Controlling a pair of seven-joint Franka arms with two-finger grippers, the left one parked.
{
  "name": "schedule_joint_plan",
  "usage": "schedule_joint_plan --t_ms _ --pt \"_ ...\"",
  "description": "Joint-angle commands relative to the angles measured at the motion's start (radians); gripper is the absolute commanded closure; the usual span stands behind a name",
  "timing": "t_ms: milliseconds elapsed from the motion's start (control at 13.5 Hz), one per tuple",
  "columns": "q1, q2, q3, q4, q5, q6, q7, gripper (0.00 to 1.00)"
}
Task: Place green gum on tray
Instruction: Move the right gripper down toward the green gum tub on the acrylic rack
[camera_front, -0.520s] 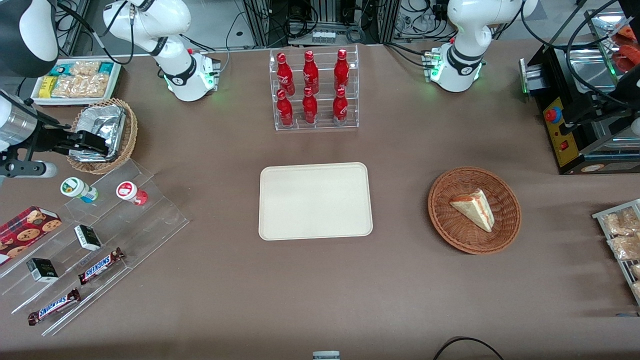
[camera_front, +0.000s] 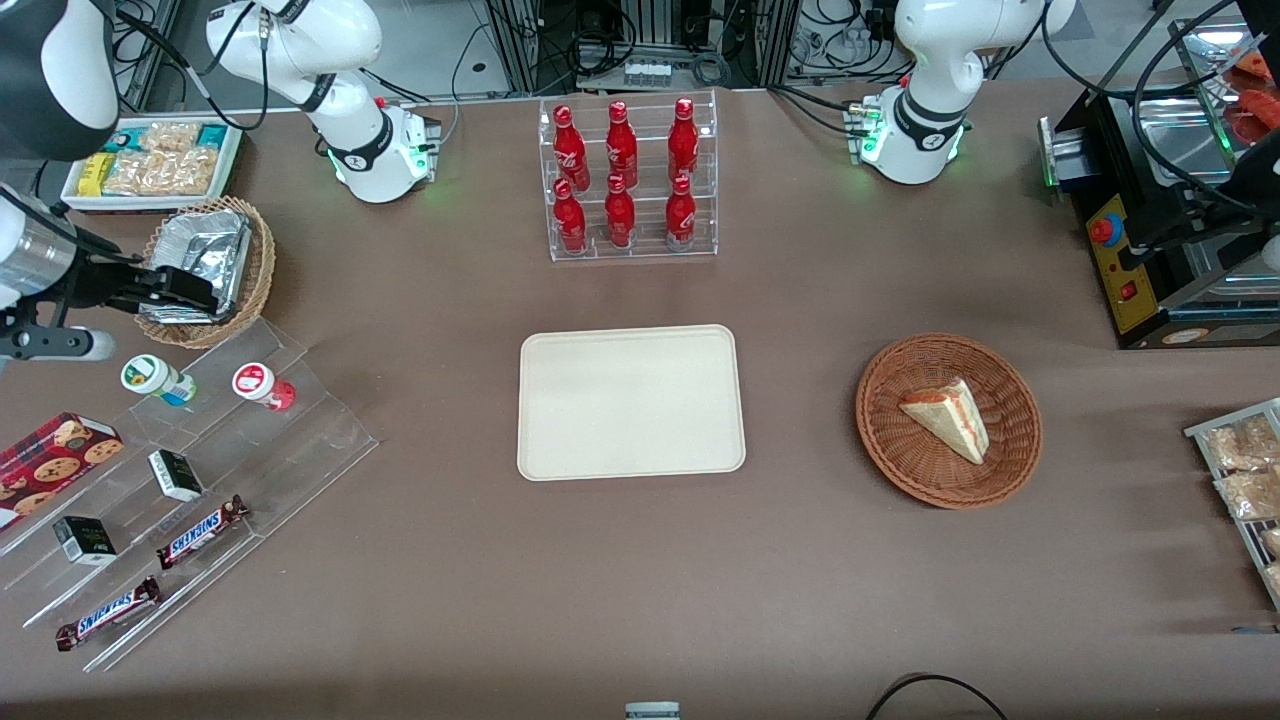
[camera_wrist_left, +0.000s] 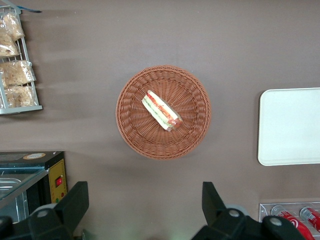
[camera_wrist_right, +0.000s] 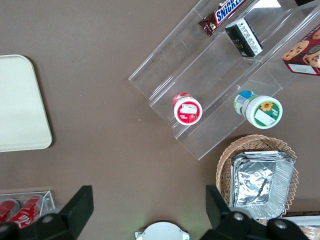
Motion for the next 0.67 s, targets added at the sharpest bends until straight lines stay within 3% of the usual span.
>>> schedule_joint_plan --t_ms 0,595 --pt "0.001 -0.007 -0.006 -0.07 -0.002 0.072 -0.064 0.0" --pt "-0.096 -0.007 -0.013 -0.189 -0.019 0.241 -0.575 0.0"
